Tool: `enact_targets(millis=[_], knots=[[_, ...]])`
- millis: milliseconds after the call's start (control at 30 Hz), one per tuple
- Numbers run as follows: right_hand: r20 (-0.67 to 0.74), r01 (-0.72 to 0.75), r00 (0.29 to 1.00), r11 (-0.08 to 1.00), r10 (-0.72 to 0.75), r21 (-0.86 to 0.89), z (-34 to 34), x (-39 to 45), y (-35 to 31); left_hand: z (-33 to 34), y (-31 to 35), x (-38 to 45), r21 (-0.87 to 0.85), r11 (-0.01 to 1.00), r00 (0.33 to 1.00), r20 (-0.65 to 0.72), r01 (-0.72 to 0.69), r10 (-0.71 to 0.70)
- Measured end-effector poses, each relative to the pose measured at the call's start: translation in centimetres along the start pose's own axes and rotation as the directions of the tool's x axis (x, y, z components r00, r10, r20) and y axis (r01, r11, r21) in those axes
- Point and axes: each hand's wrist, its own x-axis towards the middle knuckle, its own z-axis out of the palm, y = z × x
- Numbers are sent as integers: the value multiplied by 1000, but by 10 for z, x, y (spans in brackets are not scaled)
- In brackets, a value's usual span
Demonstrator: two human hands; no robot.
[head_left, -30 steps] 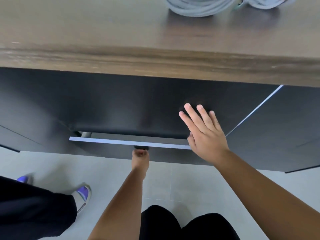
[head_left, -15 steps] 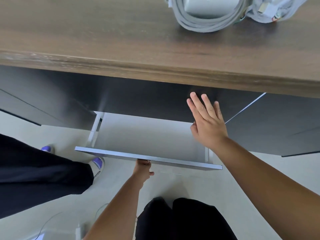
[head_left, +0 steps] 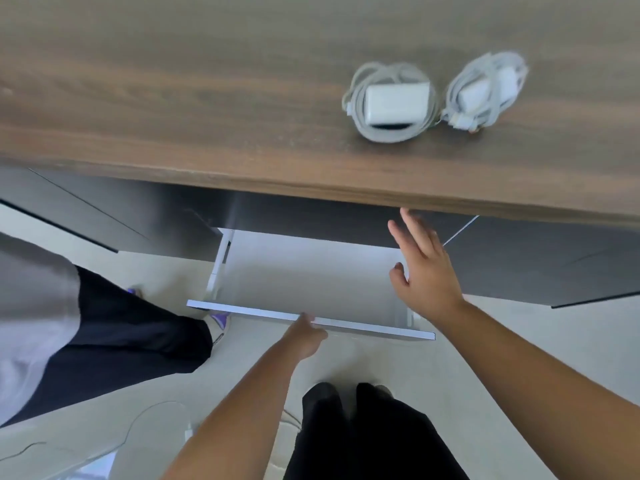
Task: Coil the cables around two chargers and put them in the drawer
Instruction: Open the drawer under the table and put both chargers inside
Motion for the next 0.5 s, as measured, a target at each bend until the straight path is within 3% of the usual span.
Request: enact_targets(millis=[100, 167, 267, 333, 433, 500], knots=[[-167, 61, 985, 987, -36, 149, -61, -15, -30, -22, 51, -78, -49, 969, 968, -75, -244, 240], [-290, 169, 951, 965, -107, 199, -109, -14, -51, -42, 88, -139, -85, 904, 903, -140, -420, 407], [-467, 290, 869, 934, -164, 211, -173, 4, -72, -73, 135, -222, -53, 730, 723, -203, -681, 660], [-527, 242, 846, 941, -85, 237, -201, 26, -73, -94, 160, -258, -41, 610, 595, -277, -792, 754], [-420, 3, 896, 944, 144, 329, -219, 66, -61, -119, 199, -278, 87, 504, 419, -444, -859, 792], [-196, -168, 947, 912, 255, 374, -220, 90, -51, -132, 224, -268, 213, 530, 384, -482, -821, 788]])
